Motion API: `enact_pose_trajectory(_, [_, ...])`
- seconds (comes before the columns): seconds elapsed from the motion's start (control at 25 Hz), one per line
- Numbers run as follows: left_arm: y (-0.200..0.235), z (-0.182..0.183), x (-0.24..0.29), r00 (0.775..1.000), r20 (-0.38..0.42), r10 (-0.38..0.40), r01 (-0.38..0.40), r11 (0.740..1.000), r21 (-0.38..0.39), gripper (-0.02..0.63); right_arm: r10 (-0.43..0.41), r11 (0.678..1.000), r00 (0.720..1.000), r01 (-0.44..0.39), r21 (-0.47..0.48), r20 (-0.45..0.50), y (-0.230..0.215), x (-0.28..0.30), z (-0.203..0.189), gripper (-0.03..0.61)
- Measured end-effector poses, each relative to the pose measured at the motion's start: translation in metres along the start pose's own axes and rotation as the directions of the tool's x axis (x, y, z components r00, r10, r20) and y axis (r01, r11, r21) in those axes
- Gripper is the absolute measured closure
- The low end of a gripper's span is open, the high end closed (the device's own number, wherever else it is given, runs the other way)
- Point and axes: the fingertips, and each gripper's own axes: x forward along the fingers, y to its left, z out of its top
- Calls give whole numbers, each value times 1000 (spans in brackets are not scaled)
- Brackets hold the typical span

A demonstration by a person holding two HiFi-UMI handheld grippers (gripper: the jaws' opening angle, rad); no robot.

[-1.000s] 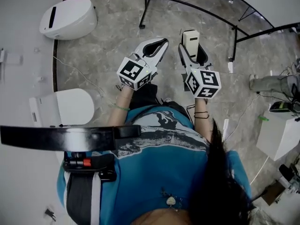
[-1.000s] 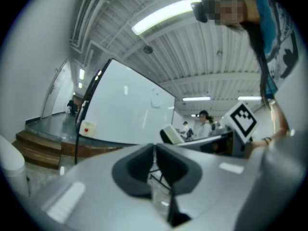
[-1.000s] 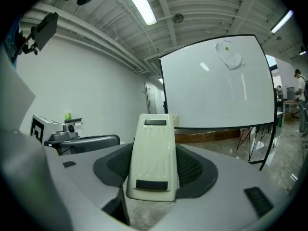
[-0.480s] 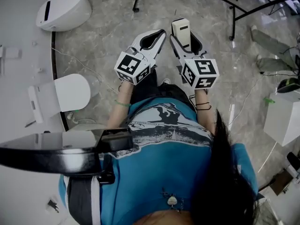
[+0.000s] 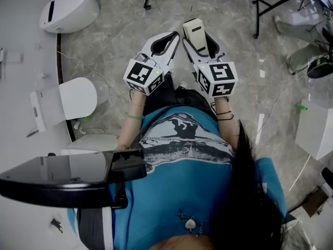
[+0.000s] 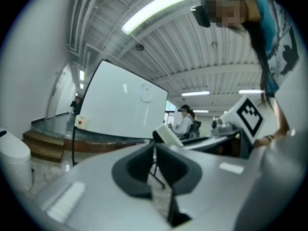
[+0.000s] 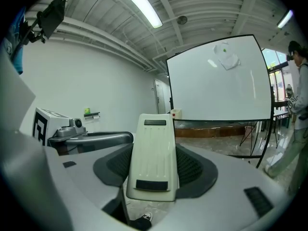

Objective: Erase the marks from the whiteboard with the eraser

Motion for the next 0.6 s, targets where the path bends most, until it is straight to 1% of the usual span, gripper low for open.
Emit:
enact_pose_trajectory(0.24, [-18, -2, 5, 1000, -4, -22, 22, 999, 25, 607, -3, 1000, 1000, 3, 3, 14, -7, -13, -3, 314])
enact_pose_trajectory(0.44, [-16, -1, -2, 999, 9, -33, 32, 999, 38, 607, -7, 1000, 1000, 7, -3, 20, 0, -10, -4, 314])
enact_pose_trajectory(0.6, [-22, 6, 11, 999, 3, -36, 35, 998, 45, 607, -4, 1000, 1000, 4, 1, 21, -11, -14, 3, 314])
